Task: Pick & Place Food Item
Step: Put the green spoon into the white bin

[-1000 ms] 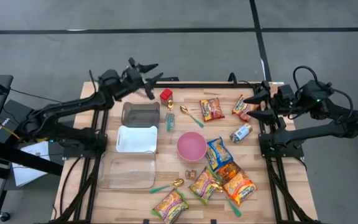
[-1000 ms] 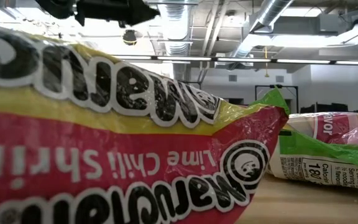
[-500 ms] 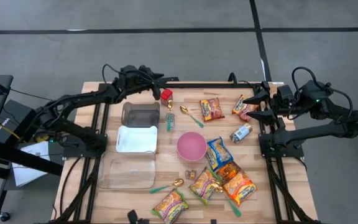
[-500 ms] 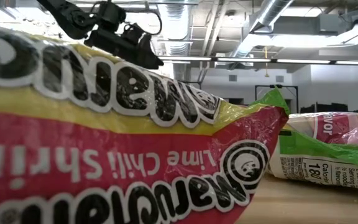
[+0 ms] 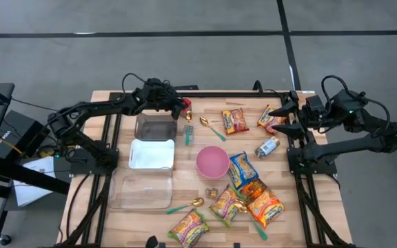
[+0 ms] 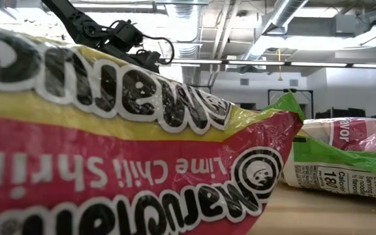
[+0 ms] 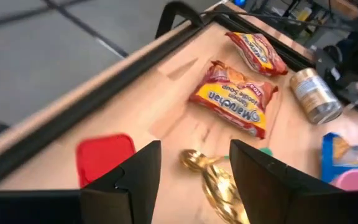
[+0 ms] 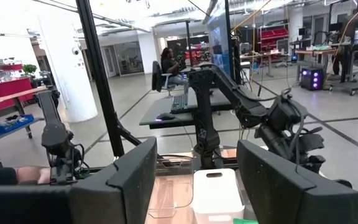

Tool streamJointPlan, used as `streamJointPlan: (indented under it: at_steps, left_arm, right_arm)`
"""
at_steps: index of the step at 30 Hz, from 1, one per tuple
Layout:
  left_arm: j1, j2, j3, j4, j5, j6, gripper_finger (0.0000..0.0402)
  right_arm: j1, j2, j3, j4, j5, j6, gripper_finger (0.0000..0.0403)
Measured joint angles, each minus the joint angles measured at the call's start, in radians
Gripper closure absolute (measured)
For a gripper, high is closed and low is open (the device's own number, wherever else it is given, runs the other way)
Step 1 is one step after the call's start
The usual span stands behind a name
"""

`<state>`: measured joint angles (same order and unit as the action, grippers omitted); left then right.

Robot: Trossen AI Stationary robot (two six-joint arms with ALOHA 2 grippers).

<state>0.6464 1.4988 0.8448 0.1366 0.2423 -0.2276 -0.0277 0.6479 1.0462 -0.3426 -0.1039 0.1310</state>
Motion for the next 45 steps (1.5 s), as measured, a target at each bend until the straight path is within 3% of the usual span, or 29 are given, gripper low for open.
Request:
streamJointPlan:
  at_steps: [7, 16, 26, 45]
  left_arm:
    - [-0.006, -0.002, 0.0, -0.07, -0.008, -0.112, 0.0184]
    - [-0.052, -0.002, 0.0, -0.104, -0.008, -0.121, 0.0152]
    - [-0.105, 0.014, -0.001, -0.097, -0.05, -0.122, 0.0158]
    - [-0.106, 0.022, -0.012, -0.079, -0.059, -0.145, 0.016]
  right_arm:
    - [0.0, 0.0, 0.0, -0.002, -0.003, 0.0, 0.0187]
    - [0.001, 0.0, 0.0, -0.018, -0.004, 0.0, 0.0187]
    - [0.001, 0.0, 0.0, -0.017, -0.004, 0.0, 0.0188]
    - [0.001, 0.0, 0.0, -0.016, -0.005, 0.0, 0.0188]
